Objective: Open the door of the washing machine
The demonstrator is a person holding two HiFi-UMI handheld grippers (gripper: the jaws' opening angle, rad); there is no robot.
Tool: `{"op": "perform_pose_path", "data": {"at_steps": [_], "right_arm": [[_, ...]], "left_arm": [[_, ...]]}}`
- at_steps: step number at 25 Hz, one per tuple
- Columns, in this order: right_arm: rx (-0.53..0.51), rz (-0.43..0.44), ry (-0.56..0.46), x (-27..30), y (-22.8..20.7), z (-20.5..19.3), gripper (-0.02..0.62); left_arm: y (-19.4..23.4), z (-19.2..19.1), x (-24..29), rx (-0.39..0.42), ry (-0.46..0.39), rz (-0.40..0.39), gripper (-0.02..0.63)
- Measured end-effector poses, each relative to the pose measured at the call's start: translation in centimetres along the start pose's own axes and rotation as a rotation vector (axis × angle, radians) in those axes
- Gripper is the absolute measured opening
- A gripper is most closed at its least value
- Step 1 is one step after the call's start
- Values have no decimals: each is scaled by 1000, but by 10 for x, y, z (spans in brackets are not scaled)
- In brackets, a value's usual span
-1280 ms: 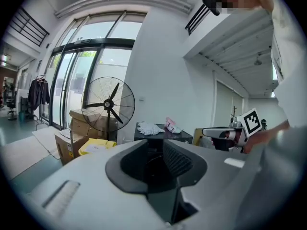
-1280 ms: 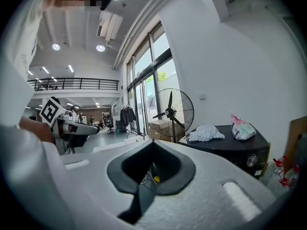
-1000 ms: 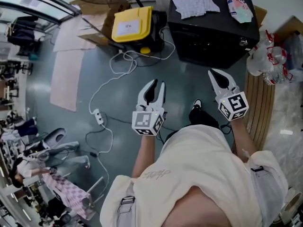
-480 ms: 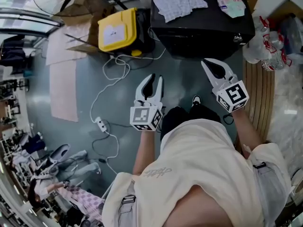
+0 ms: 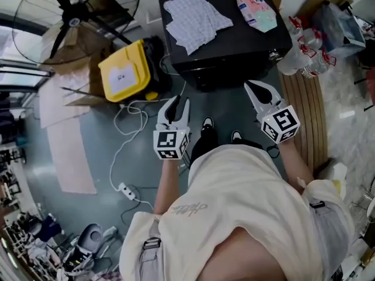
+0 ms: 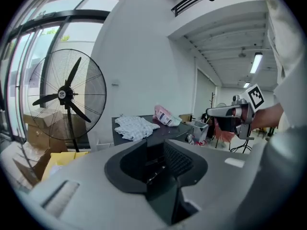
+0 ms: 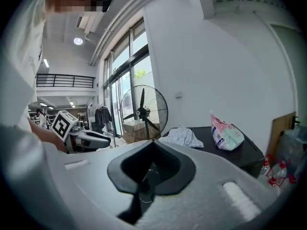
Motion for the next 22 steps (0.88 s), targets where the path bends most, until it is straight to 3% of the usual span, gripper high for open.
{"op": "perform_pose_path", "data": {"at_steps": [7,12,17,22], "right_arm": [[15,-145,-46,37,1,26,0],[52,-255,-34,43,-6,21,0],[81,-334,6,34,-16,8,0],[102,-429,15,20,-37,-5,0]], "left_arm": [[45,-3,50,76,57,-168,129],[55,-29,91,9,133,-324,137],[57,-69,134,110,234,-388,141],[54,-118,178,135,307,-426,144]]}}
Point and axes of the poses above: the fingertips, and each gripper's own axes: x forward along the fingers, y to its left, z out of its top, the point moved 1 cm from there along -x, backward along the fingers, and after that the axes turned 5 degrees about y, right-handed, at the moved point
